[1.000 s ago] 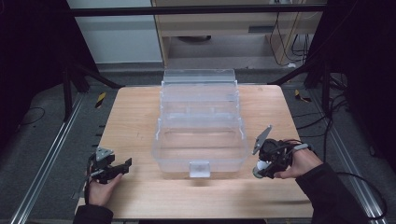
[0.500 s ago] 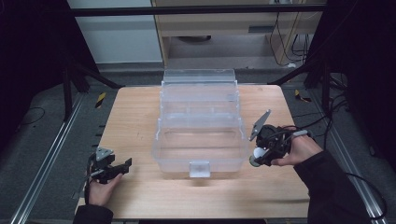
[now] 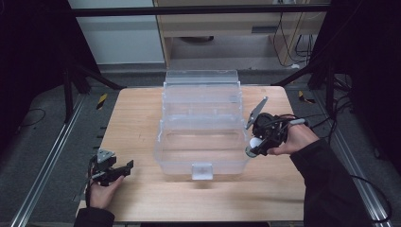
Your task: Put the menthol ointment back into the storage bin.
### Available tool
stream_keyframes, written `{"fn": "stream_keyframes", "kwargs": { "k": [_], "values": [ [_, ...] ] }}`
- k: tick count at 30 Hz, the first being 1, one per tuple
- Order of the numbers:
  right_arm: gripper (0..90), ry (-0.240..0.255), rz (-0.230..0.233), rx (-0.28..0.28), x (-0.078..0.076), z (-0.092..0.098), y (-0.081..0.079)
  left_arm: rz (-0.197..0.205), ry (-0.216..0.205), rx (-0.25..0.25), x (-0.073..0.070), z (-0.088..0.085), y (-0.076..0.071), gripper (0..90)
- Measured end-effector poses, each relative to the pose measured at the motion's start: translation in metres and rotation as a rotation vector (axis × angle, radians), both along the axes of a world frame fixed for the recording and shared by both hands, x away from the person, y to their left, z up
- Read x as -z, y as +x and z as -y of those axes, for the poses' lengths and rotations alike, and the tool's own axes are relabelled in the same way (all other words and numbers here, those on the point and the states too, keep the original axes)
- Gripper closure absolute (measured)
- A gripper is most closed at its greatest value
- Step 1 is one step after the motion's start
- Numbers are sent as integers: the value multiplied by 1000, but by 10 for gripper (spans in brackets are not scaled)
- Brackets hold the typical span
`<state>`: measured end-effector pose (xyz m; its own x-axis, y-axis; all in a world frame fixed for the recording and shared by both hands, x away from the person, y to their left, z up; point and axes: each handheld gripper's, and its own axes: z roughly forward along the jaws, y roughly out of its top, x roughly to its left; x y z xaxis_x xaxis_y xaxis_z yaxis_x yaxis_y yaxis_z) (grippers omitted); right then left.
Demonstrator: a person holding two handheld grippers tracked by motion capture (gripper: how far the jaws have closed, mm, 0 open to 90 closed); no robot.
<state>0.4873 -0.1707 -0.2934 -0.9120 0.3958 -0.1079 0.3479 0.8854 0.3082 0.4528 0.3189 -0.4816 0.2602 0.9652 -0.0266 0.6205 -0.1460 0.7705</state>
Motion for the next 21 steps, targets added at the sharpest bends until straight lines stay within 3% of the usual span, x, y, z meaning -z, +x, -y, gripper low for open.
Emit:
{"fn": "stream_keyframes", "kwargs": {
  "k": [9,21],
  "values": [
    [502,12,-5,5,6,-10,18,0,0,1,0,0,0,257],
    [502,-2,-18,4,34,-25,38,2,-3,0,0,-1,0,257]
  ]
}}
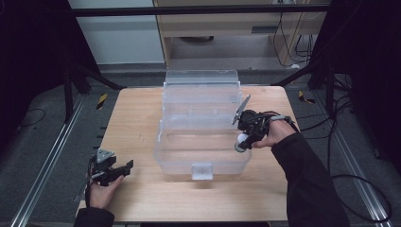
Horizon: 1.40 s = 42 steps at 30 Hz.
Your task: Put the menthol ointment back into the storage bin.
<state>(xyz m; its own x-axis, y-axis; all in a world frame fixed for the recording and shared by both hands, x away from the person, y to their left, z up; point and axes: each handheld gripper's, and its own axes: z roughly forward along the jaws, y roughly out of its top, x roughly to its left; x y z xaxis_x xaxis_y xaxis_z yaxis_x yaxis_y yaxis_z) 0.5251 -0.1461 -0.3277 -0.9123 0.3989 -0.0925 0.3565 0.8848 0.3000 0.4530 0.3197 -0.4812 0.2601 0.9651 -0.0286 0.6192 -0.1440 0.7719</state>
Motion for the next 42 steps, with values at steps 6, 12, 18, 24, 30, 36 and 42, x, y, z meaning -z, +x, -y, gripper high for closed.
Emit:
{"fn": "stream_keyframes", "kwargs": {
  "k": [6,12,18,24,30,36,42],
  "values": [
    [502,-19,-24,5,20,-3,5,-1,1,1,0,0,0,257],
    [502,-24,-37,-1,36,-3,6,-1,0,0,0,0,0,257],
    [502,-41,-43,-4,46,-3,5,1,1,1,0,0,0,258],
    [502,-41,-54,-7,56,0,5,0,1,0,0,0,0,257],
    [501,-49,-64,-17,61,-2,5,-1,1,0,0,0,0,257],
    [501,-54,-75,-30,68,-3,5,-1,1,2,0,0,0,257],
    [500,-56,-78,-29,70,-4,5,-1,0,1,0,0,0,257]
  ]
}}
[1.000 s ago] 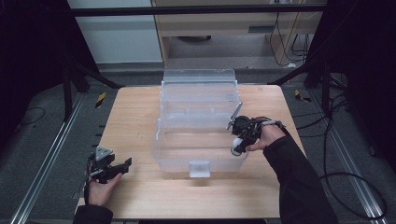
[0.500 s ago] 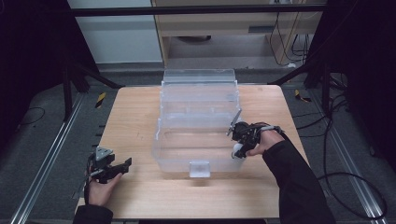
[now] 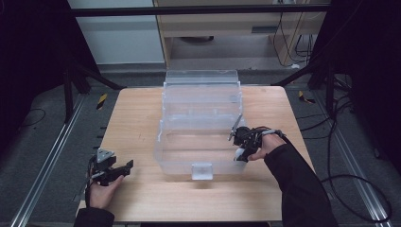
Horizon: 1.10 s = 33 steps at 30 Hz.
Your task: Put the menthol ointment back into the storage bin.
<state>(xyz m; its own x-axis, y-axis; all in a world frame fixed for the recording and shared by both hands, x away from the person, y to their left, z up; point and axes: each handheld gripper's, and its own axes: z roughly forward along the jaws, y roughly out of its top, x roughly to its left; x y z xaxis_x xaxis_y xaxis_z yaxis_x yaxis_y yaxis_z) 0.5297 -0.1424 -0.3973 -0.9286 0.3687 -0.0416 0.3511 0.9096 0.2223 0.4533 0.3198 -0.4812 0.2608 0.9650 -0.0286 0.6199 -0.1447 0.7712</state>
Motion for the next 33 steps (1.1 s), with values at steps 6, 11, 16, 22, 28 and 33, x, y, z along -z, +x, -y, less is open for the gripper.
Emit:
{"fn": "stream_keyframes", "kwargs": {
  "k": [6,11,16,22,28,33],
  "values": [
    [500,-11,2,4,3,-2,0,-1,1,2,0,0,0,257],
    [499,-17,-6,5,5,-3,2,-3,2,4,0,0,0,257],
    [498,-17,-6,6,5,-3,2,-3,3,4,0,0,0,257],
    [496,-15,-8,9,5,-3,2,-3,2,3,0,0,0,256],
    [493,-15,-9,11,5,-3,2,-3,2,3,0,0,0,257],
    [497,-16,-10,13,5,-3,2,-4,3,4,0,0,0,257]
  ]
}}
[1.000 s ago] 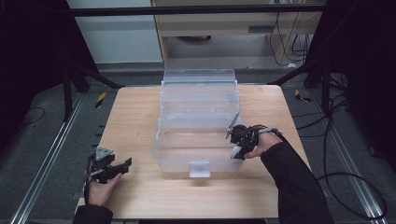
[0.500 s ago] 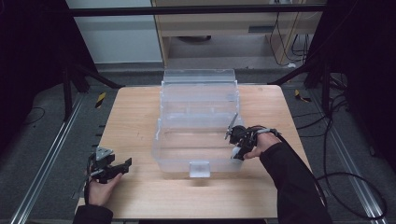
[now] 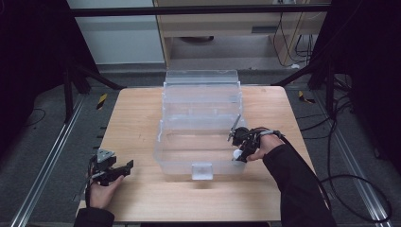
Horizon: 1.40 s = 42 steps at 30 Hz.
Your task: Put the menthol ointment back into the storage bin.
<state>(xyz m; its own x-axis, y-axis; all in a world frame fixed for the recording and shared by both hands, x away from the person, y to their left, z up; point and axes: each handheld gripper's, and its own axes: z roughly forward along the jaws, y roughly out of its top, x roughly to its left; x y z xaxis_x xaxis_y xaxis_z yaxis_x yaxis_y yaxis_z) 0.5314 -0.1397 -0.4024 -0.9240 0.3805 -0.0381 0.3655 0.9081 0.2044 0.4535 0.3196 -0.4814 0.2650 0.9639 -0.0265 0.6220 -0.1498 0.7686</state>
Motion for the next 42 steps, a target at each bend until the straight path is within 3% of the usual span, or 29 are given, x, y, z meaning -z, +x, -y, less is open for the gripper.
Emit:
{"fn": "stream_keyframes", "kwargs": {
  "k": [4,9,17,24,34,42],
  "values": [
    [488,1,3,2,-1,0,0,1,0,0,0,0,0,257],
    [448,54,33,42,-10,5,-2,0,0,0,0,0,0,256],
    [328,156,133,89,-34,22,-17,0,-1,-3,0,0,0,252],
    [243,272,230,176,-44,45,-33,-2,-1,-2,0,0,0,250],
    [231,470,380,394,-31,85,-56,-4,-1,-3,1,0,0,250],
    [311,593,438,483,-2,117,-72,-3,-5,0,1,0,0,261]
  ]
}}
